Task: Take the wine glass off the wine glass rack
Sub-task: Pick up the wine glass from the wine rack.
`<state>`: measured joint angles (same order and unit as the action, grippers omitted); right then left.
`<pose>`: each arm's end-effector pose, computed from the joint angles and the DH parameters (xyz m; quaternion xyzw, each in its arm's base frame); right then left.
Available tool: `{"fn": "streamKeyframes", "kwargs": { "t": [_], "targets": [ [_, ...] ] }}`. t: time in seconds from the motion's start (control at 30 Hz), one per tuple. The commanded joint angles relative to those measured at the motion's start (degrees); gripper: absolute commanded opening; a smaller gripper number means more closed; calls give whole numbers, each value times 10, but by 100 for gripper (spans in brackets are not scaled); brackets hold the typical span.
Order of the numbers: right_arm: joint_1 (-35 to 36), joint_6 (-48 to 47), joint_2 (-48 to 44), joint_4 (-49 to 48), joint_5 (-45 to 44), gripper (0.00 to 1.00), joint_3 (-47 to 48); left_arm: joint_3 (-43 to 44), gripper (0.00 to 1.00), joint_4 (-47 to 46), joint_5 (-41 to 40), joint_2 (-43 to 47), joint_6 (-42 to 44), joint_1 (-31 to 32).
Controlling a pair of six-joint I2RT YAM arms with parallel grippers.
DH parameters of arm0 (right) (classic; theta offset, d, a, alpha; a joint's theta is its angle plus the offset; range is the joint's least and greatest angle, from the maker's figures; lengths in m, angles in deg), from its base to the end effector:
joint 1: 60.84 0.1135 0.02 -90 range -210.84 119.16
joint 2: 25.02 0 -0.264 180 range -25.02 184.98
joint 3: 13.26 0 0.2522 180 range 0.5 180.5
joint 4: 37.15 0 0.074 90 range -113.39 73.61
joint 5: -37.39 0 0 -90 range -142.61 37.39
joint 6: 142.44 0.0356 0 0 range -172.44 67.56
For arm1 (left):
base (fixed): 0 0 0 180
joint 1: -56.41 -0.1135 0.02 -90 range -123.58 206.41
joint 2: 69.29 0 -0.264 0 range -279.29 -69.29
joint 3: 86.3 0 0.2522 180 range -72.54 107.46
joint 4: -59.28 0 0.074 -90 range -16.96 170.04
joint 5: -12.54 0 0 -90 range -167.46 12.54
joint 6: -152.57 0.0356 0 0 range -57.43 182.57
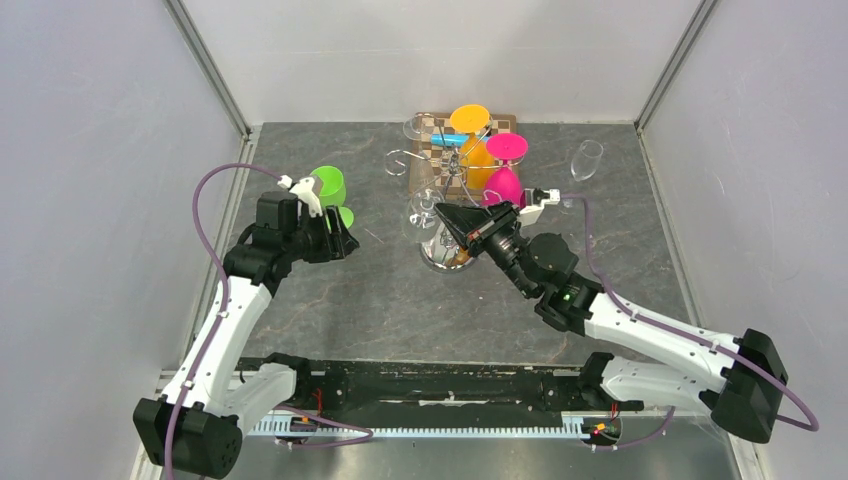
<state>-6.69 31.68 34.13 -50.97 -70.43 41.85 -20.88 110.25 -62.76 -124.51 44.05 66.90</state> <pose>0.1509 0.1902 0.3407 0.2790 0.5842 0.6705 0.3624 0.1948 -0.0452 0.3042 -0.0100 0.9032 -0.2161 0.3708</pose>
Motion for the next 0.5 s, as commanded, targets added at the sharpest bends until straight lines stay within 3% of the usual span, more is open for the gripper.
{"fn": "streamKeyframes", "kwargs": {
  "t": [0.0, 0.47],
  "targets": [
    [1, 28, 15, -75, -1, 0, 43, 4, 63, -8, -14, -1, 23, 2],
    [1, 31, 64, -98, -7, 0, 80, 3, 63, -8, -14, -2, 24, 3]
  ]
}}
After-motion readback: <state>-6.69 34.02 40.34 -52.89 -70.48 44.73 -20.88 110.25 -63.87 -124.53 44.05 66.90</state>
